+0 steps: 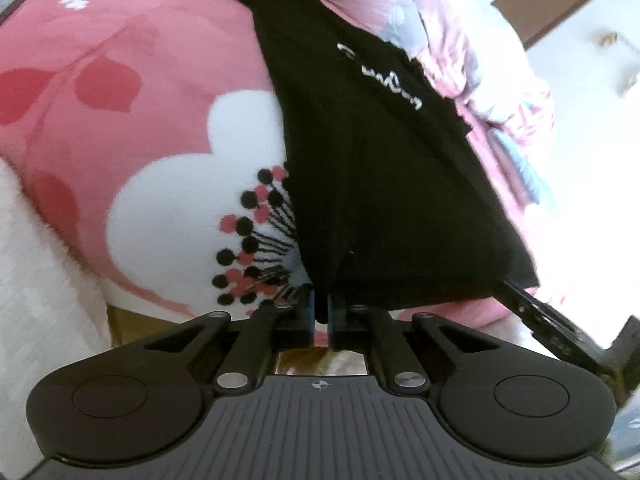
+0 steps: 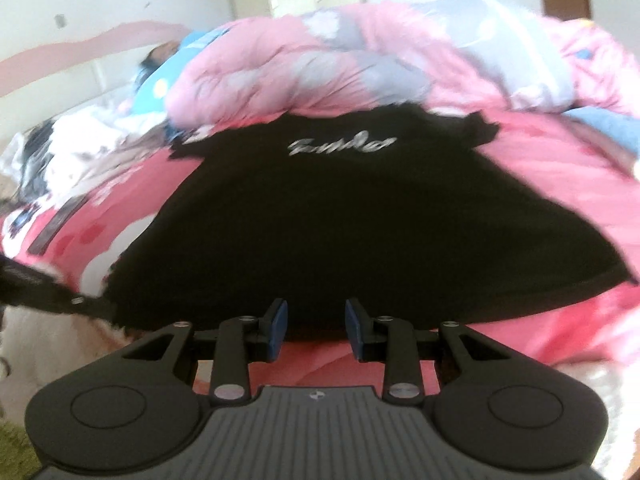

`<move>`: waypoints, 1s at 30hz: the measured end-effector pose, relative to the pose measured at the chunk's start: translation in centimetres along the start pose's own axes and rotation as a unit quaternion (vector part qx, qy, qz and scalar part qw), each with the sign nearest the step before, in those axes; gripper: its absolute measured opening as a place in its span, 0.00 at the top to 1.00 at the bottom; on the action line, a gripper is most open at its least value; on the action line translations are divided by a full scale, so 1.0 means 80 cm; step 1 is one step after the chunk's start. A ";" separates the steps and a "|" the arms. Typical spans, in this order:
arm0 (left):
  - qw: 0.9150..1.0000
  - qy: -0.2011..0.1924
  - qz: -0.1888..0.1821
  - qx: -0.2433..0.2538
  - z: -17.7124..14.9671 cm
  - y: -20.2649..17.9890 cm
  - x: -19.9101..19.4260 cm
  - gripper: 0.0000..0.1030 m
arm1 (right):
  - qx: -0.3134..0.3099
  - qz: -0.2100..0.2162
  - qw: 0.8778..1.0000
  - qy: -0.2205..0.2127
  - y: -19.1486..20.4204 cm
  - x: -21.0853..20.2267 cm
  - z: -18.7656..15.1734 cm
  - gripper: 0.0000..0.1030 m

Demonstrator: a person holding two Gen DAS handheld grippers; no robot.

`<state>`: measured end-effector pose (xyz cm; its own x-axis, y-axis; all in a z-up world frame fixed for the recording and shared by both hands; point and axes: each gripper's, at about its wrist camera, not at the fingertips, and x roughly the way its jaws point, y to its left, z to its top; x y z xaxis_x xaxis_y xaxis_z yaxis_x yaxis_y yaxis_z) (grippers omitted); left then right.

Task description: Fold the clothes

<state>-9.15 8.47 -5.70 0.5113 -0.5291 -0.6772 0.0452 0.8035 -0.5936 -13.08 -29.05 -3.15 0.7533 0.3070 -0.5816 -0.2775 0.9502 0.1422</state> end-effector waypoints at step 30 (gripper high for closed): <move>0.997 -0.023 0.074 0.005 0.015 0.032 -0.052 0.97 | 0.368 -0.002 0.930 0.000 -0.242 -0.007 -0.012 0.67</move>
<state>-10.14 13.05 -3.85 0.5518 -0.3915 -0.7364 -0.0255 0.8746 -0.4842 -8.71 -47.66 -6.38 0.7530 0.3037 -0.5837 0.2084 0.7313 0.6494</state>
